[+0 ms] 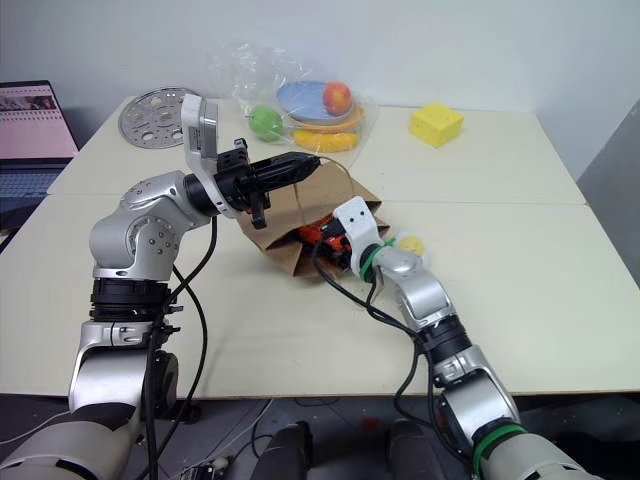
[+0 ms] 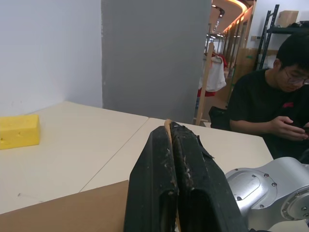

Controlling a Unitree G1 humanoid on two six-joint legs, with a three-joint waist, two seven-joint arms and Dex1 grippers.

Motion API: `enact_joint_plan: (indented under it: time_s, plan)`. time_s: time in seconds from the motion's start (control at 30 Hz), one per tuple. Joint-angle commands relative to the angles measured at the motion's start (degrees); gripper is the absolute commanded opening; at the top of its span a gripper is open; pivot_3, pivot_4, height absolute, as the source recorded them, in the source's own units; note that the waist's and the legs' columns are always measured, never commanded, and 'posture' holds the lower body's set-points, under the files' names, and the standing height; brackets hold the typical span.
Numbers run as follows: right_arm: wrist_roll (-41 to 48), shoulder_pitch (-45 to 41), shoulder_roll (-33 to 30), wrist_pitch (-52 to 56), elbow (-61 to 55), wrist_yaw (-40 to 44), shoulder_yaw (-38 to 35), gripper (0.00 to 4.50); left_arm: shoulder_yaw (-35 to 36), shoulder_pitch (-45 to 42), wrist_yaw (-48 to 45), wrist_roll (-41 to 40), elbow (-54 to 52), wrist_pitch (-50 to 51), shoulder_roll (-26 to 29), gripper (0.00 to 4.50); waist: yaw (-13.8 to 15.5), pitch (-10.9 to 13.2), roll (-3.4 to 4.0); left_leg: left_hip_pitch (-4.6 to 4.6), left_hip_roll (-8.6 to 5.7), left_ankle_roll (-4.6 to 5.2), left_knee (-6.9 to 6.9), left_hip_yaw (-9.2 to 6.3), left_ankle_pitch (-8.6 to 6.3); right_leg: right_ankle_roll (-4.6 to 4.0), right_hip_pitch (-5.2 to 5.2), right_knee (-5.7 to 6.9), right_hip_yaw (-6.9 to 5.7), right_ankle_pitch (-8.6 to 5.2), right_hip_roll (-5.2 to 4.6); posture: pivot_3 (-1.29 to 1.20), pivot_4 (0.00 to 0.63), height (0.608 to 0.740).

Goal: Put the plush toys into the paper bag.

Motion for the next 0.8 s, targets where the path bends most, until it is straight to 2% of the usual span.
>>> enact_joint_plan:
  time_s: [0.03, 0.1, 0.2, 0.27, 0.33, 0.43, 0.57, 0.67, 0.8]
  plan:
    - [0.8, 2.9, -1.9, 0.8, -9.3, 1.4, -1.4, 4.36, 0.3, -1.1, -0.1, -0.9, -1.4, -0.4, 0.3, 0.0, 0.0, 0.0, 0.0, 0.0, 0.0, 0.0, -0.01, -0.01, 0.0, 0.0, 0.0, 0.0, 0.0, 0.0, 0.0, 0.0, 0.15, 0.74]
    - [1.3, 4.7, -2.5, 2.4, -13.4, 1.2, -2.2, 4.47, 0.3, -1.2, -0.1, -1.0, -1.3, -0.3, 0.2, 0.0, -0.1, 0.0, 0.0, 0.0, 0.0, 0.0, -0.01, 0.0, 0.0, 0.0, 0.0, -0.01, 0.0, 0.0, 0.0, 0.0, 0.15, 0.74]
    - [3.9, 14.3, -7.7, 7.2, -30.1, 2.8, -4.4, 4.47, 0.2, -1.2, -0.4, -0.7, -0.7, -0.7, 0.2, 0.0, 0.3, 0.0, 0.0, 0.0, 0.0, 0.0, -0.02, -0.01, 0.0, 0.0, -0.02, 0.01, 0.0, -0.01, 0.01, 0.0, 0.15, 0.74]
    - [5.0, 19.2, -9.7, 10.4, -37.7, 1.6, -6.4, 4.47, 0.2, -1.4, -0.3, -0.7, -0.3, -0.9, 0.2, 0.0, 0.5, 0.0, 0.0, -0.05, -0.02, -0.01, -0.04, -0.04, -0.01, 0.05, -0.01, -0.04, -0.02, -0.03, 0.0, 0.0, 0.15, 0.74]
    - [2.3, 23.6, -11.2, 12.2, -42.1, -2.4, -8.1, 4.47, 0.2, -1.5, -0.4, -0.7, -0.1, -0.9, 0.2, 0.0, 0.3, 0.0, 0.0, -0.05, -0.01, -0.02, -0.03, -0.02, -0.01, 0.06, -0.02, -0.05, 0.0, -0.04, -0.01, 0.0, 0.15, 0.74]
    - [-1.6, 27.7, -11.8, 13.3, -43.7, -7.6, -9.4, 4.47, 0.1, -1.7, -0.5, -0.6, 0.3, -1.1, 0.2, 0.0, -0.1, 0.0, -0.01, 0.0, -0.01, -0.01, -0.01, -0.01, -0.01, 0.25, -0.01, -0.02, 0.02, -0.16, 0.0, 0.0, 0.15, 0.74]
    - [-2.9, 29.7, -8.8, 15.3, -42.3, -12.7, -10.8, 4.47, -0.2, -2.0, -1.0, -0.6, 0.5, -0.9, 0.3, 0.0, -0.2, 0.0, 0.0, 0.04, 0.0, 0.0, 0.08, 0.04, 0.0, 0.23, 0.0, 0.0, 0.1, -0.16, 0.0, 0.0, 0.15, 0.74]
    - [-1.5, 29.2, -4.9, 16.0, -40.3, -14.2, -10.7, 4.47, -0.4, -2.5, -1.2, -0.4, 1.3, -1.2, 0.2, 0.0, -0.2, 0.0, 0.0, 0.03, 0.0, 0.0, 0.1, 0.06, 0.01, 0.23, 0.01, 0.0, 0.11, -0.15, 0.0, 0.0, 0.15, 0.74]
    - [-1.6, 28.4, -3.0, 15.6, -38.2, -14.5, -10.5, 4.47, -0.5, -2.7, -1.5, -0.3, 1.7, -1.3, 0.2, 0.0, -0.1, 0.0, 0.0, 0.01, -0.01, -0.01, 0.09, 0.05, 0.0, 0.24, 0.01, -0.02, 0.11, -0.15, 0.0, 0.0, 0.15, 0.74]
